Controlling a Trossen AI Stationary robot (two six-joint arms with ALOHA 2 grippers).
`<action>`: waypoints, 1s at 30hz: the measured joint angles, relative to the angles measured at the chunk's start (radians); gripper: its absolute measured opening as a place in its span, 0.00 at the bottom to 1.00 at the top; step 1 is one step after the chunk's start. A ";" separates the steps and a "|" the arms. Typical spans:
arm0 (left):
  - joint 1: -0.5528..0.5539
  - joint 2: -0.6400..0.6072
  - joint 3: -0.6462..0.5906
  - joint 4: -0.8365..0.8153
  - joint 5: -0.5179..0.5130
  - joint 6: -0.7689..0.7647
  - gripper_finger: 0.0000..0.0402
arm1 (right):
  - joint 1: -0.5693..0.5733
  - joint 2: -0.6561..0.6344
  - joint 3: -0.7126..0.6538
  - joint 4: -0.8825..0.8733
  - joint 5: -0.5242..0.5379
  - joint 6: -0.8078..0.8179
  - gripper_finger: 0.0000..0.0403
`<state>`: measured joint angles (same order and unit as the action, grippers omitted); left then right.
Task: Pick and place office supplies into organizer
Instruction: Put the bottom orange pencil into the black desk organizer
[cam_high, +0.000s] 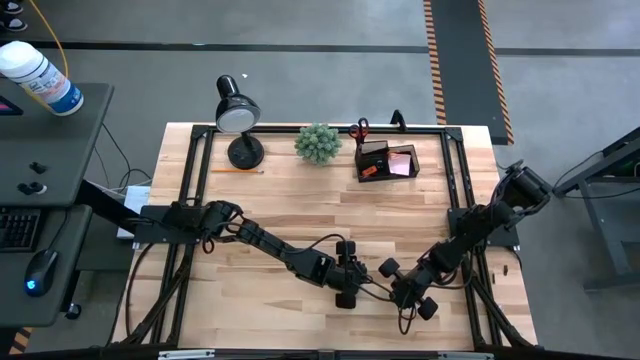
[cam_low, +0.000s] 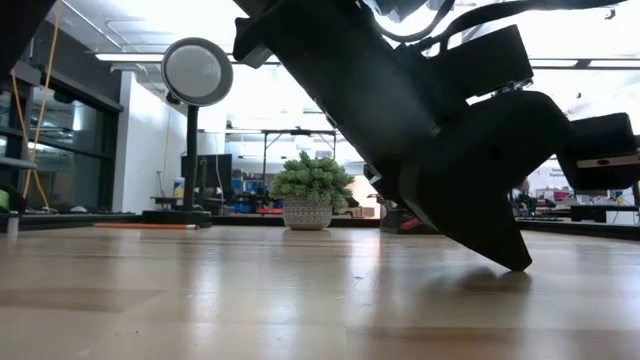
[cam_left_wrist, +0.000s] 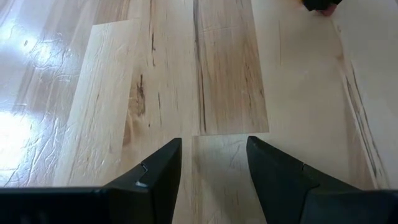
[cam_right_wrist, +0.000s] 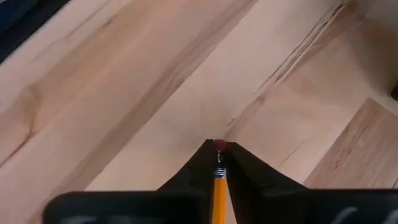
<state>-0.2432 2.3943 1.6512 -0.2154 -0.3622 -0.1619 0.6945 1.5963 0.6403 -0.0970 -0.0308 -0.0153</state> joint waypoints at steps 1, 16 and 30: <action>0.000 0.000 0.000 -0.001 0.000 0.000 0.42 | 0.000 0.001 -0.001 -0.001 0.005 0.001 0.09; 0.000 -0.002 0.000 -0.013 0.001 0.000 0.42 | -0.009 0.075 0.002 0.111 -0.052 -0.009 0.07; 0.000 -0.002 0.000 -0.022 -0.009 -0.007 0.42 | -0.021 0.028 -0.003 0.084 -0.081 -0.010 0.01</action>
<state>-0.2432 2.3920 1.6516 -0.2379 -0.3714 -0.1692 0.6731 1.6248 0.6376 -0.0133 -0.1122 -0.0256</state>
